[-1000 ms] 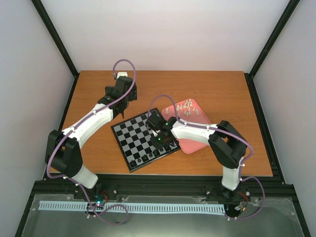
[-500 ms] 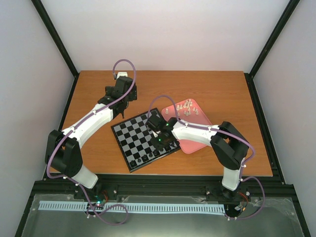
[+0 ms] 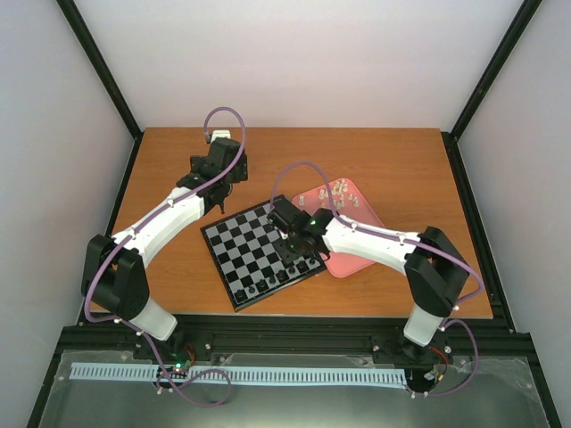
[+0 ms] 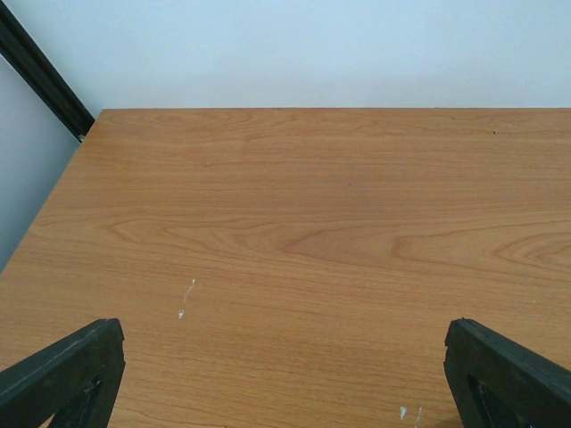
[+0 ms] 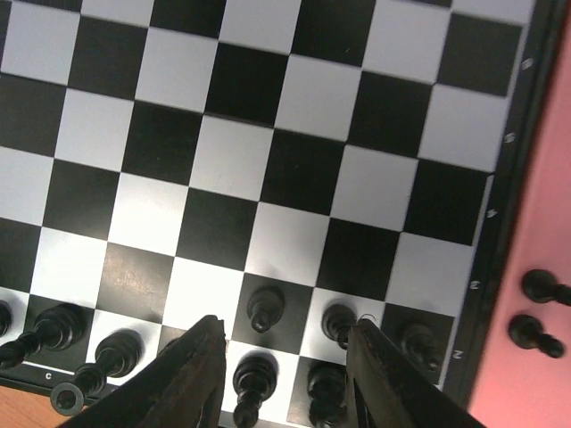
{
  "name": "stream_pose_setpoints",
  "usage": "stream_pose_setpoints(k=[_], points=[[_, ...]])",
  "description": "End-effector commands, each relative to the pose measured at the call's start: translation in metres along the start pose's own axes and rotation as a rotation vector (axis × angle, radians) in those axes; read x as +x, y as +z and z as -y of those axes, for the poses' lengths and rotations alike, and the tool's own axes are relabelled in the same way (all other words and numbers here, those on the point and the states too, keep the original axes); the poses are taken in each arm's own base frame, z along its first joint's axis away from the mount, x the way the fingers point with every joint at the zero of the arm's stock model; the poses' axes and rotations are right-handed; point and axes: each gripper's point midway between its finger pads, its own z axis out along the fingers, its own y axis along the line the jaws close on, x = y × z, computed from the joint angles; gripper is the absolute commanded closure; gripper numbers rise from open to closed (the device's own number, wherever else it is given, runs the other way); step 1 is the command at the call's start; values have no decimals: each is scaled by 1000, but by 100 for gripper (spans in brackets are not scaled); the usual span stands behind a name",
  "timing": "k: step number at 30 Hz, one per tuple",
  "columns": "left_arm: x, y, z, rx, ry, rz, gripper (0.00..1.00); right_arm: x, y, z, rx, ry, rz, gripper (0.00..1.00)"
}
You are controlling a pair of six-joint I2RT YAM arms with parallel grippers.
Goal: Set up the chess pieces on the board
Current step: Pick up the chess piece from the storage box.
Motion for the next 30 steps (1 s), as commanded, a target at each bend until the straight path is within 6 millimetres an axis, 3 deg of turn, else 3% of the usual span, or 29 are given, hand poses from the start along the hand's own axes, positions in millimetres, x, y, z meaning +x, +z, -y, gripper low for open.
stream_pose_setpoints(k=[1, 7, 13, 20, 30], points=[[-11, -8, 3, 19, -10, 32, 0, -21, -27, 16, 75, 8, 106, 61], [-11, -8, 4, 25, -11, 32, 0, -17, -32, 75, 163, 134, 123, 62], [-11, -7, 6, 30, -10, 29, 0, 6, -9, 137, 235, 262, 61, 67], [-11, -7, 6, 31, -7, 28, 0, 23, 13, 163, 279, 314, -3, 71], [-9, -4, 7, 31, -1, 24, 0, 33, 32, 182, 309, 365, -47, 73]])
